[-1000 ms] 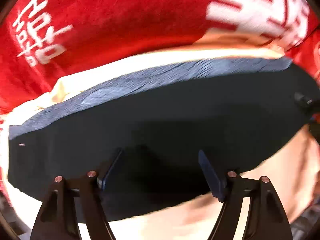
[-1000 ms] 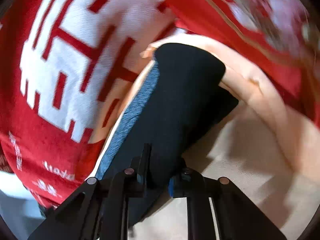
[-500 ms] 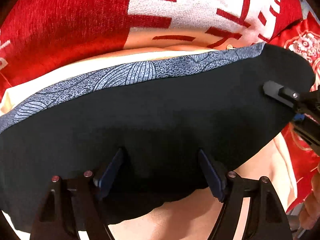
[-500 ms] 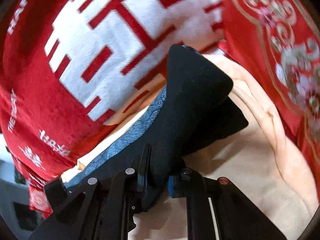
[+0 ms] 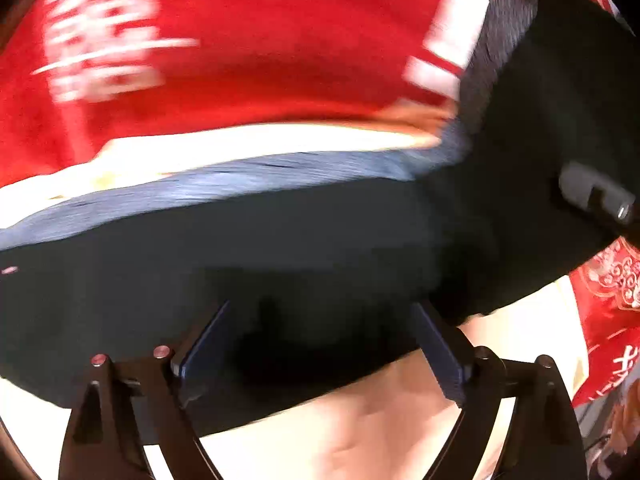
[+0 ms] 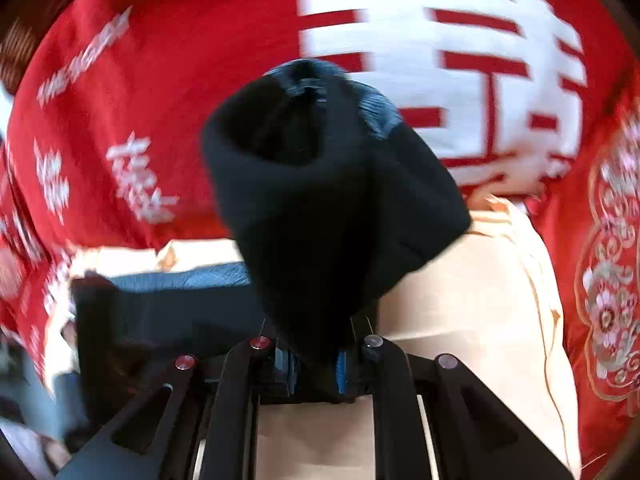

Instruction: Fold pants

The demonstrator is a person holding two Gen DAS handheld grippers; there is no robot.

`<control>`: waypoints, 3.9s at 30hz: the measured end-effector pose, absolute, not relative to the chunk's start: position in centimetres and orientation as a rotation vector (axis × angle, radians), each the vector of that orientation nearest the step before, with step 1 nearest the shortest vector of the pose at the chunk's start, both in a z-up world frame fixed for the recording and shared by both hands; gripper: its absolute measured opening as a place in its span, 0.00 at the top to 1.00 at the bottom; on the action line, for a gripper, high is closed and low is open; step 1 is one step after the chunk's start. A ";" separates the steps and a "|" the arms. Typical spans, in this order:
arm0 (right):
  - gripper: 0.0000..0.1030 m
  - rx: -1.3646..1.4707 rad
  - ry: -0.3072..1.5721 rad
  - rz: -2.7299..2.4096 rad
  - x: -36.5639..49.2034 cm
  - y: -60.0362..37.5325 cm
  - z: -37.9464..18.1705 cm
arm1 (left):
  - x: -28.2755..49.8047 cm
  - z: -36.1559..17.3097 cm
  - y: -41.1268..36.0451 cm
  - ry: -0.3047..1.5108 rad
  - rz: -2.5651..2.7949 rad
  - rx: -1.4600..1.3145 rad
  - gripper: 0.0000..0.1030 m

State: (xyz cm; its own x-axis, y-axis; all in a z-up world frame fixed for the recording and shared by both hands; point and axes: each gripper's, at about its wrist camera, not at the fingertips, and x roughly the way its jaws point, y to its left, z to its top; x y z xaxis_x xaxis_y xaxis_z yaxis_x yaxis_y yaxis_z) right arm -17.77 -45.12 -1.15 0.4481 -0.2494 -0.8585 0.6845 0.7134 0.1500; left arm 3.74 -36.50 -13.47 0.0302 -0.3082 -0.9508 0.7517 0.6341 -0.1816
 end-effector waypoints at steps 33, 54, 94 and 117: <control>0.47 0.409 1.225 -0.623 -12.5 -31.3 -8.1 | 13.3 -10.8 -28.0 1.394 -0.948 0.320 0.13; 0.60 0.591 1.195 -0.631 -17.0 -37.2 -8.5 | 10.0 -14.4 -27.2 1.484 -0.932 0.420 0.96; 0.44 0.060 1.218 -0.177 -1.2 -25.5 -11.7 | 13.8 -13.5 -15.8 1.436 -0.563 0.383 0.31; 0.52 0.216 1.248 -0.385 1.1 -26.3 -10.0 | 16.2 -13.2 -7.4 1.476 -0.428 0.322 0.29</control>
